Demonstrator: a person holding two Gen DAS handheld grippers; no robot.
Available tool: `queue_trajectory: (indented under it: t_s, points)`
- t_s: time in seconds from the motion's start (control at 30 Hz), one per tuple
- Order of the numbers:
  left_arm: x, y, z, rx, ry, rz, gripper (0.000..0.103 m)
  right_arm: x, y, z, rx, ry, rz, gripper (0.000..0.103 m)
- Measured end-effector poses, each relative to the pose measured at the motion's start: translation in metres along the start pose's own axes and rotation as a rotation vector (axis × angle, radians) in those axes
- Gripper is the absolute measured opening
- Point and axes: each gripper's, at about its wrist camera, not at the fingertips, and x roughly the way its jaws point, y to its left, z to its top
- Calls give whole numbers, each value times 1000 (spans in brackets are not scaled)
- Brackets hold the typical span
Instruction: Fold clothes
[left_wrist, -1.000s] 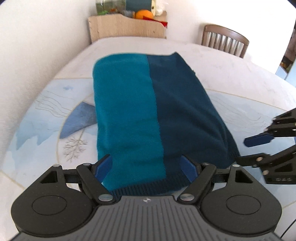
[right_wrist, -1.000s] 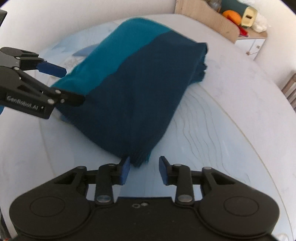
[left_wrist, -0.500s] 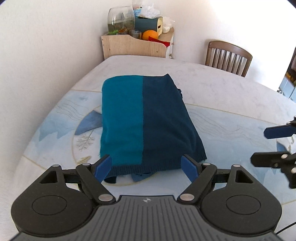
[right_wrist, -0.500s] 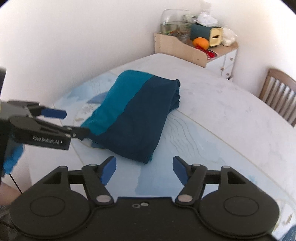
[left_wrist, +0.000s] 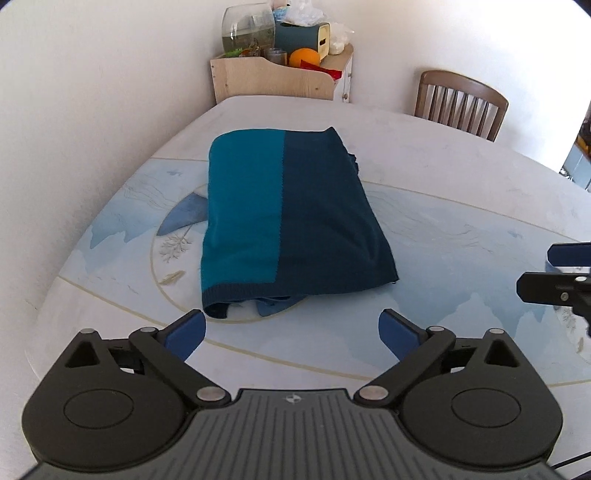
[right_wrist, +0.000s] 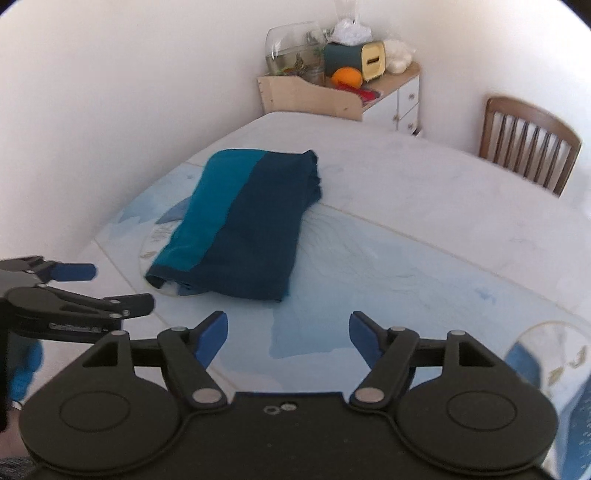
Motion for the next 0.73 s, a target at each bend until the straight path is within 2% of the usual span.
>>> queue_trajectory:
  t_s: [0.23, 0.5, 0.73]
  points:
    - [-1, -4, -5, -22, 26, -54, 100, -2, 7, -8, -64, -35, -92, 103]
    - [-4, -15, -8, 0, 28, -74, 101, -3, -2, -15, -15, 13, -102, 103]
    - [-3, -18, -5, 10, 25, -72, 101, -5, -9, -20, 28, 20, -95, 103]
